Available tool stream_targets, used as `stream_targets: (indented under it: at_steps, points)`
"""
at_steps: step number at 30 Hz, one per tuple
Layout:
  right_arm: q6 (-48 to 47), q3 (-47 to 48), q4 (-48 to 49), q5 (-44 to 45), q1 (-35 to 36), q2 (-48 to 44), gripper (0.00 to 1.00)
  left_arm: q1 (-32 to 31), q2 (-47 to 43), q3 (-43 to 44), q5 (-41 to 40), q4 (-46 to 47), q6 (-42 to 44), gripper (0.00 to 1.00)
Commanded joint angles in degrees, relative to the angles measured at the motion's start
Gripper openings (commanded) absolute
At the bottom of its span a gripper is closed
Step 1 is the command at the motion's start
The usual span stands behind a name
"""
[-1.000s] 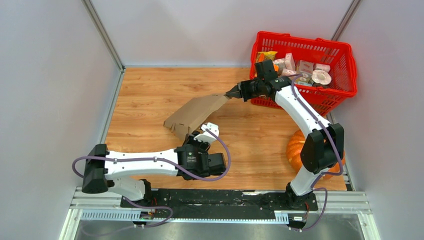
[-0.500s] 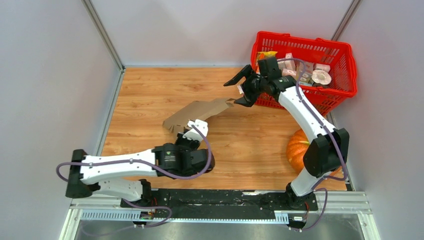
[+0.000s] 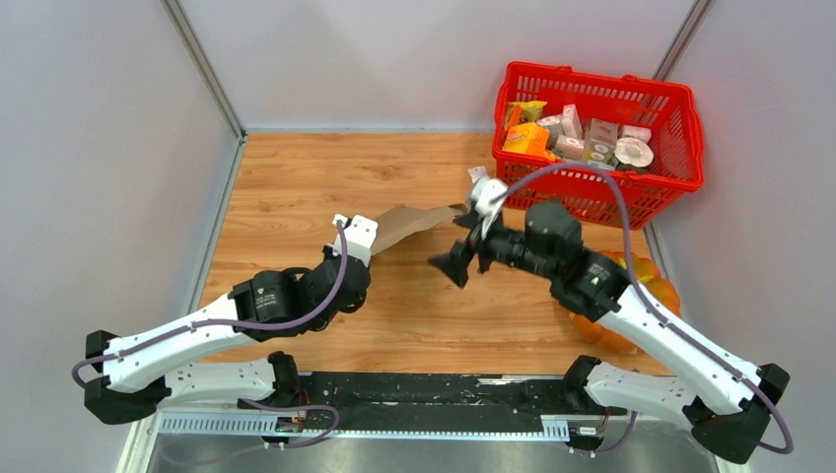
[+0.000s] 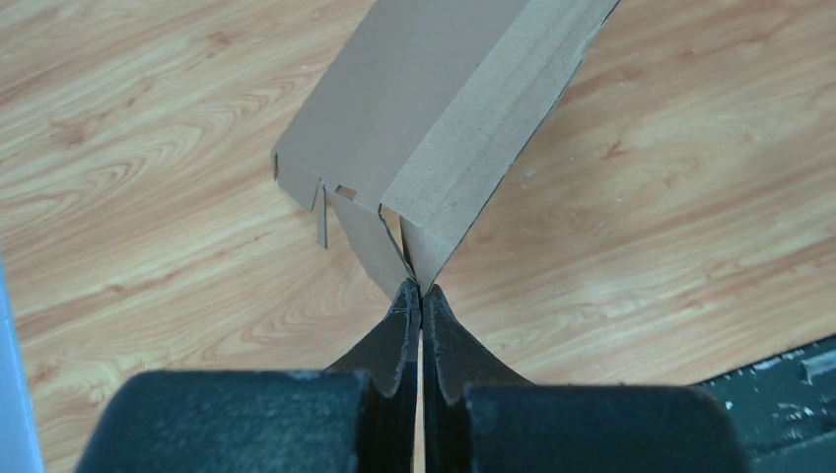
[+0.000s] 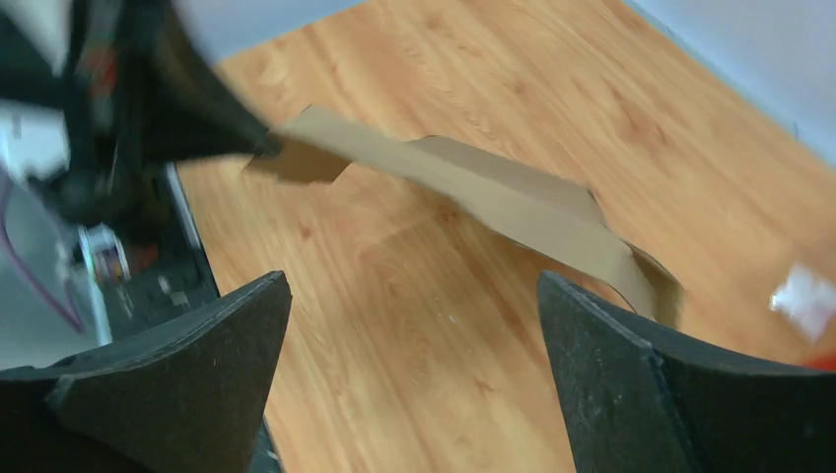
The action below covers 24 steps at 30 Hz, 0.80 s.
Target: Fold the paper box
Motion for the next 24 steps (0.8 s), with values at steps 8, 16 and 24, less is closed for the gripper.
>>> stream_targets:
  at_steps: [8,16,24]
  points:
    - [-48.14,-7.26,19.12,1.27,14.91,2.82,0.97,1.33,-5.62,3.98,9.67,-2.28,3.41,0.00]
    - [-56.31,-2.69,20.11,7.41,19.22,9.69,0.86,1.42,-6.41,4.15,10.55,-2.81,4.82,0.00]
    - [-60.01,1.62,13.07,9.97,20.72,13.47,0.39,1.42,-6.67,5.82,10.37,-3.95,5.96,0.00]
